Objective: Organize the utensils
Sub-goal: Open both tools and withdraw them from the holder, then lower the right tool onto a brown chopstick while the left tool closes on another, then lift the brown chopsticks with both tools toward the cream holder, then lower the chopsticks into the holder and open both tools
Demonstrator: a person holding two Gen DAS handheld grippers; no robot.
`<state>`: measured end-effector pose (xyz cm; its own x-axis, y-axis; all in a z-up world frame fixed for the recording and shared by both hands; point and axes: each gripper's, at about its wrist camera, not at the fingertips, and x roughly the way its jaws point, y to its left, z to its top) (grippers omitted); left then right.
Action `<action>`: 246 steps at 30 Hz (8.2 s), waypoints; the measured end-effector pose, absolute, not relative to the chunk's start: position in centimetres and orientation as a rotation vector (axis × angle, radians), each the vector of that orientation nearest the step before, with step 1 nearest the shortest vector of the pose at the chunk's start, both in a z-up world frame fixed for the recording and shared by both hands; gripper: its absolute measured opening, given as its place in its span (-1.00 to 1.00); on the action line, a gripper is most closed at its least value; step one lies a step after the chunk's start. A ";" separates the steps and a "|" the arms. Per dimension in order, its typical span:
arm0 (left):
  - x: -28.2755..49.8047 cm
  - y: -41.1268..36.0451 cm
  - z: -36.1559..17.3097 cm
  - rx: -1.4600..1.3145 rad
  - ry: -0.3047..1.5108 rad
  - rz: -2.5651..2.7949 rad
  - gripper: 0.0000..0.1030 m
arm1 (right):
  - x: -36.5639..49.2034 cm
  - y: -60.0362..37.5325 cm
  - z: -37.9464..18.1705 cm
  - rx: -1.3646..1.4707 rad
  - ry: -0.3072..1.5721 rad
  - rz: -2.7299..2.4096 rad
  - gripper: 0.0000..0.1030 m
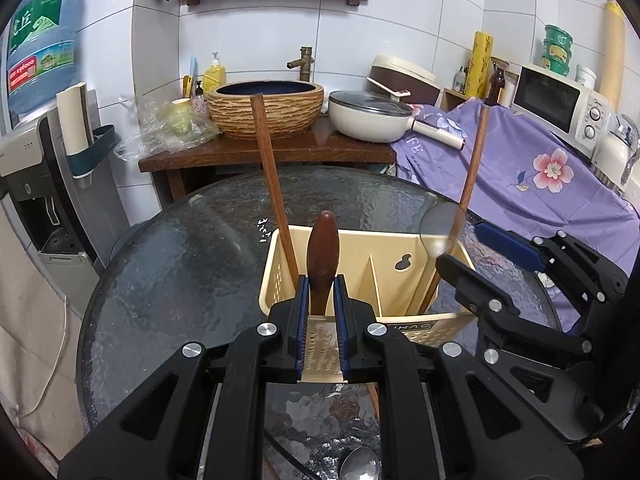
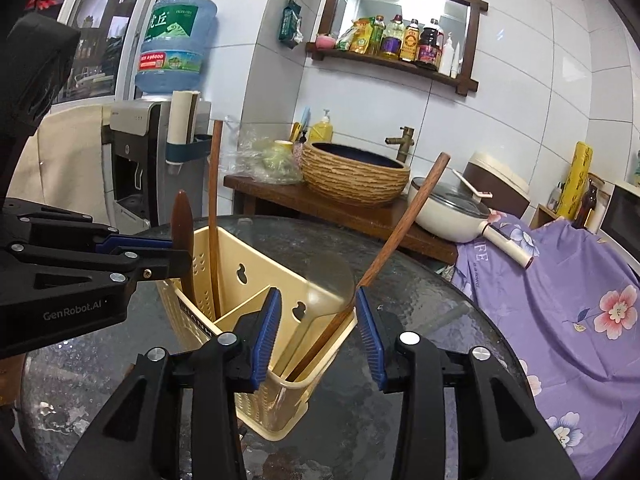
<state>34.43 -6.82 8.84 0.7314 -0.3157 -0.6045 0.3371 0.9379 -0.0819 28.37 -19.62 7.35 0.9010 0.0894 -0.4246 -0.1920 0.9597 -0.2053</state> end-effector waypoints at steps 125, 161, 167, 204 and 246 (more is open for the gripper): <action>29.4 -2.9 -4.2 0.047 0.920 -0.179 -0.86 | 26.3 -19.3 -4.4 0.110 0.944 0.175 -0.87; 18.9 -0.9 9.5 0.011 0.580 -0.332 -0.87 | 15.1 -22.2 8.8 0.097 0.525 0.421 -0.86; 18.8 -0.7 10.0 0.020 0.563 -0.324 -0.87 | 14.9 -22.4 9.3 0.099 0.515 0.439 -0.87; 20.7 -1.9 19.1 0.022 0.460 -0.421 -0.87 | 16.5 -21.5 16.9 -0.014 0.431 0.472 -0.87; 34.9 -7.5 14.5 -0.058 0.540 -0.283 -0.87 | 28.6 -22.5 14.0 0.054 0.410 0.272 -0.87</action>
